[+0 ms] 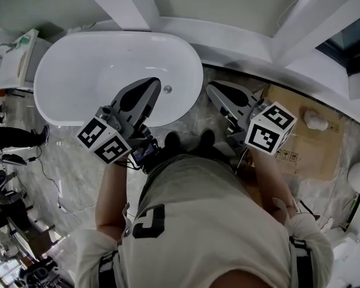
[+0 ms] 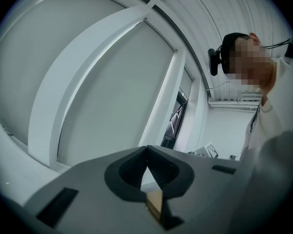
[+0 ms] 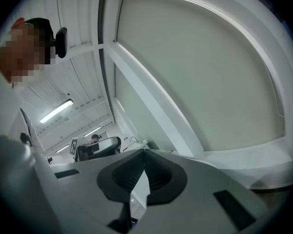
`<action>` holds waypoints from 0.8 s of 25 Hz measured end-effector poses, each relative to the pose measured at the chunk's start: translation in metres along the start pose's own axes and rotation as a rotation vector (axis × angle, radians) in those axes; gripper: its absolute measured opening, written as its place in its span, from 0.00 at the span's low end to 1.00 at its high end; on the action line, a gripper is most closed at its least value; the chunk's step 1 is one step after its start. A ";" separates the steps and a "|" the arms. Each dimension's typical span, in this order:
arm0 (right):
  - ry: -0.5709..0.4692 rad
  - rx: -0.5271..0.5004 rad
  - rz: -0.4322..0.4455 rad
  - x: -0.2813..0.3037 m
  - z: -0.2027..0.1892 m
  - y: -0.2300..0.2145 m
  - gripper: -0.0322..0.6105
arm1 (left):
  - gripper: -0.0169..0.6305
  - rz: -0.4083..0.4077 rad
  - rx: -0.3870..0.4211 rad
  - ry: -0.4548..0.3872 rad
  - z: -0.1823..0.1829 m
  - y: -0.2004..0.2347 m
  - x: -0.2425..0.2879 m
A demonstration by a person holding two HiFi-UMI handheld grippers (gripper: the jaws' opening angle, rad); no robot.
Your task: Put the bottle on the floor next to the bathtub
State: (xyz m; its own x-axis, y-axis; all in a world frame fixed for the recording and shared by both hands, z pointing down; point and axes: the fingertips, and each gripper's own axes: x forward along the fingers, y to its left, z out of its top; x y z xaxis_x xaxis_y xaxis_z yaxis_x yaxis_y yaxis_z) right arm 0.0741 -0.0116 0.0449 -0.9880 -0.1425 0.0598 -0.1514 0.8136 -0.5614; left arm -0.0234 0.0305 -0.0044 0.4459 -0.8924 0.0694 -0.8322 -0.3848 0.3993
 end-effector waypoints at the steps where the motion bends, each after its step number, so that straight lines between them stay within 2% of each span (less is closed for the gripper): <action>1: 0.002 -0.003 -0.010 0.003 -0.002 0.002 0.09 | 0.11 -0.006 0.007 0.006 -0.001 0.001 -0.003; 6: 0.011 -0.020 -0.086 0.023 -0.010 0.012 0.09 | 0.11 -0.052 0.095 0.045 -0.004 0.004 -0.024; 12: -0.033 -0.075 -0.143 0.063 -0.012 0.040 0.09 | 0.11 -0.096 0.199 0.095 -0.002 0.018 -0.062; 16: -0.036 -0.029 -0.143 0.097 -0.022 0.063 0.09 | 0.11 -0.095 0.279 0.139 -0.002 0.039 -0.093; 20: -0.048 0.041 -0.162 0.117 -0.037 0.077 0.10 | 0.11 -0.112 0.259 0.134 -0.001 0.055 -0.119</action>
State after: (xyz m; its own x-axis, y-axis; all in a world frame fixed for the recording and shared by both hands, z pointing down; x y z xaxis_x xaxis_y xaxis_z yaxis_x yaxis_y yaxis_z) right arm -0.0540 0.0552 0.0393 -0.9479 -0.2979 0.1130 -0.3063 0.7542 -0.5809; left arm -0.1216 0.1155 0.0097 0.5651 -0.8085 0.1644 -0.8238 -0.5420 0.1662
